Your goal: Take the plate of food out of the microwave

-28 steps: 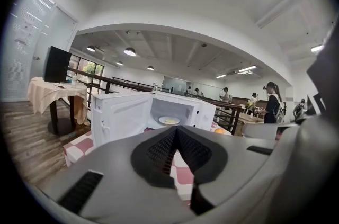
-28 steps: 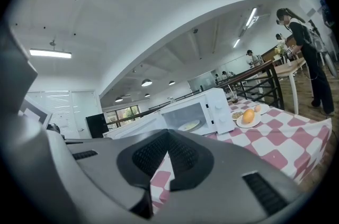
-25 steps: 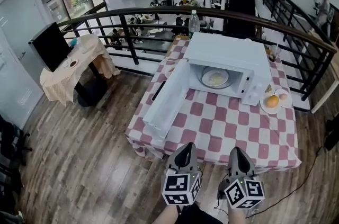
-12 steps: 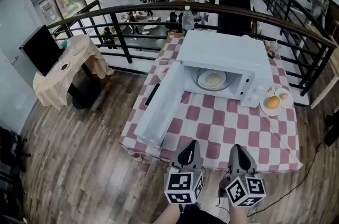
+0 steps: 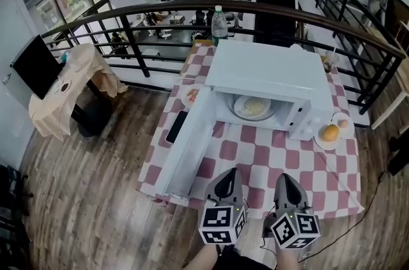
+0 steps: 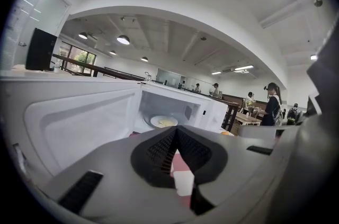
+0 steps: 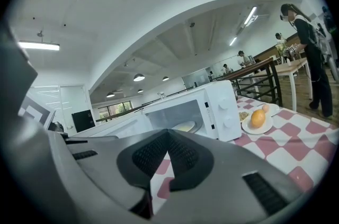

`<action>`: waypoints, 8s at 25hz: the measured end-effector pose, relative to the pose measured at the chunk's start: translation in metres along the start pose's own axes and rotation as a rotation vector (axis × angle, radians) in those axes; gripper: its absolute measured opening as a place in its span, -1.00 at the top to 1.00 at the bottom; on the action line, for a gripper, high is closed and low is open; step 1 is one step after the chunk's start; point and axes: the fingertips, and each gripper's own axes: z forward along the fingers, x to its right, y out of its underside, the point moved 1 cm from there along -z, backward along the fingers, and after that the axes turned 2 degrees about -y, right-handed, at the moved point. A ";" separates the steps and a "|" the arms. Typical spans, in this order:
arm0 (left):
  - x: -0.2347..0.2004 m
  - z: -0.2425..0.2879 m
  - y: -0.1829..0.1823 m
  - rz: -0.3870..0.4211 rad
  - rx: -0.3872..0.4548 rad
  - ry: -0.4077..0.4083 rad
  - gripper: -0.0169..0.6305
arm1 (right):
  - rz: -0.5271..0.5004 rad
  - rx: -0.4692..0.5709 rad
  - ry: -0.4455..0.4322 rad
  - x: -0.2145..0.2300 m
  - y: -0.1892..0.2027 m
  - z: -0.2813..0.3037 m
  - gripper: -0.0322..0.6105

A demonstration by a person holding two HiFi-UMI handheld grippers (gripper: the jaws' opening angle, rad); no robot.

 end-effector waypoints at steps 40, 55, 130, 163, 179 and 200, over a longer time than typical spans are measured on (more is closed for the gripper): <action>-0.054 0.153 0.010 -0.017 -0.156 0.081 0.93 | 0.315 -0.158 0.055 0.033 0.041 0.176 0.86; -0.046 0.192 0.031 -0.009 -0.212 0.063 0.93 | 0.363 -0.221 0.034 0.055 0.039 0.225 0.86; -0.086 0.202 0.056 -0.035 -0.276 0.034 0.93 | 1.158 -0.237 0.181 0.083 0.087 0.286 0.87; -0.055 0.235 0.078 -0.592 -0.367 0.147 0.47 | 1.115 -0.222 0.144 0.104 0.090 0.226 0.87; -0.042 0.252 0.082 -0.648 -0.368 0.198 0.65 | 1.087 -0.238 0.134 0.108 0.093 0.221 0.86; -0.032 0.204 0.071 -0.563 -0.286 0.232 0.64 | 1.015 -0.232 0.109 0.087 0.087 0.186 0.84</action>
